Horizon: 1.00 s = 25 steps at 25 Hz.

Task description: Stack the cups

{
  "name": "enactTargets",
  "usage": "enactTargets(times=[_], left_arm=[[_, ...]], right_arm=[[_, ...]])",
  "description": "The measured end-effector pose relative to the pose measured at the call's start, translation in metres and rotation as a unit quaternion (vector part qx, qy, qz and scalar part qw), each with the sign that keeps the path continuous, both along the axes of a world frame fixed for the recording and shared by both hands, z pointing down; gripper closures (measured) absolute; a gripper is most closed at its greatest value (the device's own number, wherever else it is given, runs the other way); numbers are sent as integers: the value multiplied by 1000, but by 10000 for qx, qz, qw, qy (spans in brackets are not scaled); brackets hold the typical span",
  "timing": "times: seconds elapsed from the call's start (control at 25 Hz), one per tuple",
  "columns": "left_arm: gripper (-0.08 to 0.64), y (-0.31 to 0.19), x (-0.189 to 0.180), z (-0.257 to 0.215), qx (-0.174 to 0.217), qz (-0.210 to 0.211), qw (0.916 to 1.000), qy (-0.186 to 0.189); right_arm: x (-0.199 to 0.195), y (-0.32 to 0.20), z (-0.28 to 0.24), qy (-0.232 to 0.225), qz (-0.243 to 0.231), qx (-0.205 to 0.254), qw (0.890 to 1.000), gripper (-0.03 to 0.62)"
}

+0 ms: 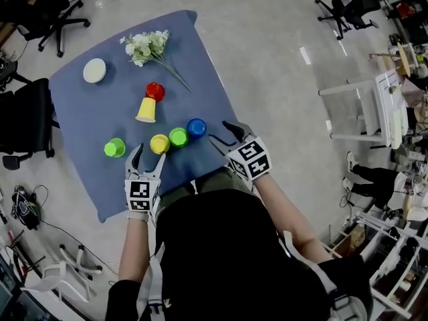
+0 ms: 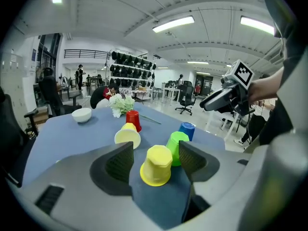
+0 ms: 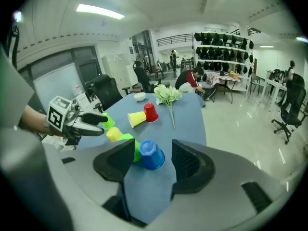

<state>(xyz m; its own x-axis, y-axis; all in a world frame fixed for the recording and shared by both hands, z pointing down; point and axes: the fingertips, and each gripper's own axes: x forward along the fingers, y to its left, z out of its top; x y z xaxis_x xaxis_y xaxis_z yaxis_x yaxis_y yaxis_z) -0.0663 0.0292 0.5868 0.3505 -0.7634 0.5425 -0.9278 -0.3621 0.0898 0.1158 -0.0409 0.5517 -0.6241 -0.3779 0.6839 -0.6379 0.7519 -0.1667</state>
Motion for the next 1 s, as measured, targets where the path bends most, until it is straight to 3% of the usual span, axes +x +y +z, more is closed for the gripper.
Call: enactTargets(times=[0.44, 1.0], left_arm=[[267, 0, -54, 0, -275, -818, 9962, -130], [267, 26, -71, 0, -546, -1470, 9873, -247]], right_arm=[[-81, -57, -10, -229, -628, 265, 9974, 341], [-181, -117, 40, 314, -1952, 512, 9789, 334]])
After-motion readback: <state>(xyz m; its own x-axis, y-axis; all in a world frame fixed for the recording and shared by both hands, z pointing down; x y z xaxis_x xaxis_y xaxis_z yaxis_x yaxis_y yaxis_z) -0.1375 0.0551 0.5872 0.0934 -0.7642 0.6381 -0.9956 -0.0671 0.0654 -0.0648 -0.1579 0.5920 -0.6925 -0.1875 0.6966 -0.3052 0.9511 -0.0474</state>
